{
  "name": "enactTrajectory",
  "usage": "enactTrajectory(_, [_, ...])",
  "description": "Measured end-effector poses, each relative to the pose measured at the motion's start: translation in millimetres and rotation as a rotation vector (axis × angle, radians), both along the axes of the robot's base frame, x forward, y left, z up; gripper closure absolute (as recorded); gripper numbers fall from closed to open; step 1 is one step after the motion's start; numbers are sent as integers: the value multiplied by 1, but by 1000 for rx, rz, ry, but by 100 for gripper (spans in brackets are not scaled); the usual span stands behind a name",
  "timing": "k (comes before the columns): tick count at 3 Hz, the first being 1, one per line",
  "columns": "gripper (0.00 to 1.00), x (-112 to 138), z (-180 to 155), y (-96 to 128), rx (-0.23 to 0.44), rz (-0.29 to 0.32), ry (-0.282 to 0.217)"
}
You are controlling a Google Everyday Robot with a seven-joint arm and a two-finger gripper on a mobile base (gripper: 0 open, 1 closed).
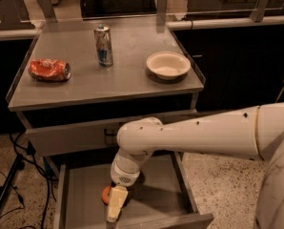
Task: Pick orange from middle drawer and place on counter
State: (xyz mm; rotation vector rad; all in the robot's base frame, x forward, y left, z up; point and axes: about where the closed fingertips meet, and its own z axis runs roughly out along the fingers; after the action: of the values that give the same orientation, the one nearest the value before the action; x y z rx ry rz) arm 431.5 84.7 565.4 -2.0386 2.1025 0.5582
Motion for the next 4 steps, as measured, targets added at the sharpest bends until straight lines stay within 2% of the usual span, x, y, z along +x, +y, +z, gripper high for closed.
enactTrajectory(1, [0,11,-17,-3,-6,-64,8])
enactTrajectory(3, [0,1,-22,4,11,-61,25])
enactTrajectory(4, [0,1,-36,33,43,-46,49])
